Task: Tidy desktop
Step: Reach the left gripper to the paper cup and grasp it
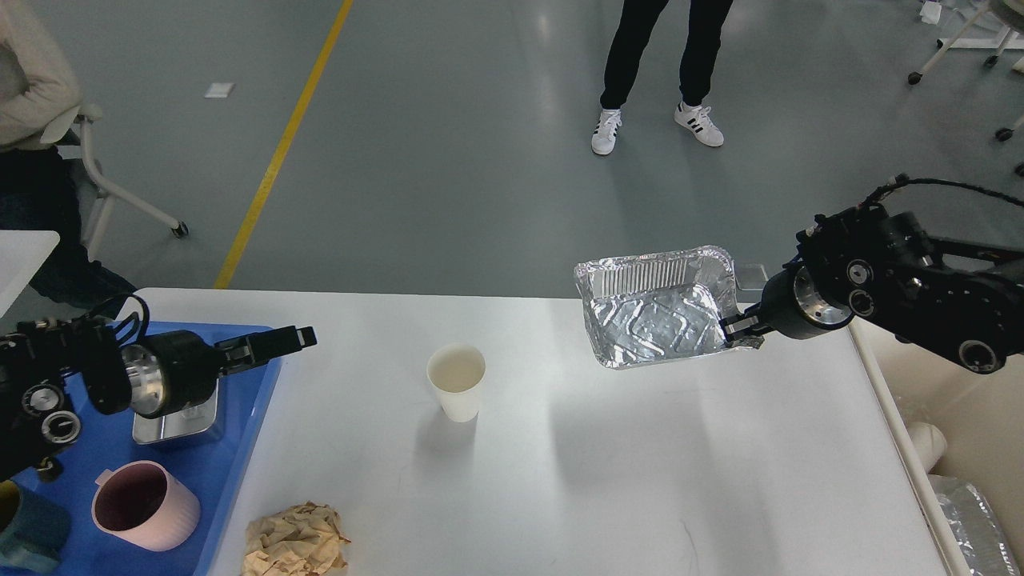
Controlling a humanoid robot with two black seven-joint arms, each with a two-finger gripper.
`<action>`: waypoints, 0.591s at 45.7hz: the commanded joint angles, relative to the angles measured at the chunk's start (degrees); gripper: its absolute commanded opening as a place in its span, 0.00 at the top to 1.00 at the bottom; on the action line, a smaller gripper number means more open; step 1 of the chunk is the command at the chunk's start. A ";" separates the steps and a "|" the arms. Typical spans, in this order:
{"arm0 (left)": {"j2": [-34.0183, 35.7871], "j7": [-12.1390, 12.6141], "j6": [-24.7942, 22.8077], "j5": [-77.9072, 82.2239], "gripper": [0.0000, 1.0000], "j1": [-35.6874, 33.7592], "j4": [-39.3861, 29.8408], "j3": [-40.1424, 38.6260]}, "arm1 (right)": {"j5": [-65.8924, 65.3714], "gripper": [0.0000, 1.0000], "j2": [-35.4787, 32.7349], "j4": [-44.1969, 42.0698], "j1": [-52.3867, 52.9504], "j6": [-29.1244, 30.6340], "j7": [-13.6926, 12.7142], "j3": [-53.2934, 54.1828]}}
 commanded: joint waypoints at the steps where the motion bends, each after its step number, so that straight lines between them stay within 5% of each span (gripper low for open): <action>1: -8.96 0.39 -0.14 1.13 0.03 -5.84 6.99 5.92 | -0.01 1.00 0.01 0.02 -0.02 -0.16 0.00 0.00; 10: -21.62 0.39 0.22 1.31 0.03 -11.73 19.39 12.61 | -0.01 1.00 -0.17 -0.07 -0.19 -0.52 0.09 0.17; 19: -29.80 1.18 0.22 1.48 0.08 -12.44 24.40 14.10 | -0.01 1.00 -0.08 -0.07 -0.19 -0.69 0.09 0.17; 27: -33.85 2.94 0.30 1.48 0.25 -13.32 26.96 17.79 | -0.01 1.00 -0.08 -0.07 -0.10 -1.22 0.09 0.26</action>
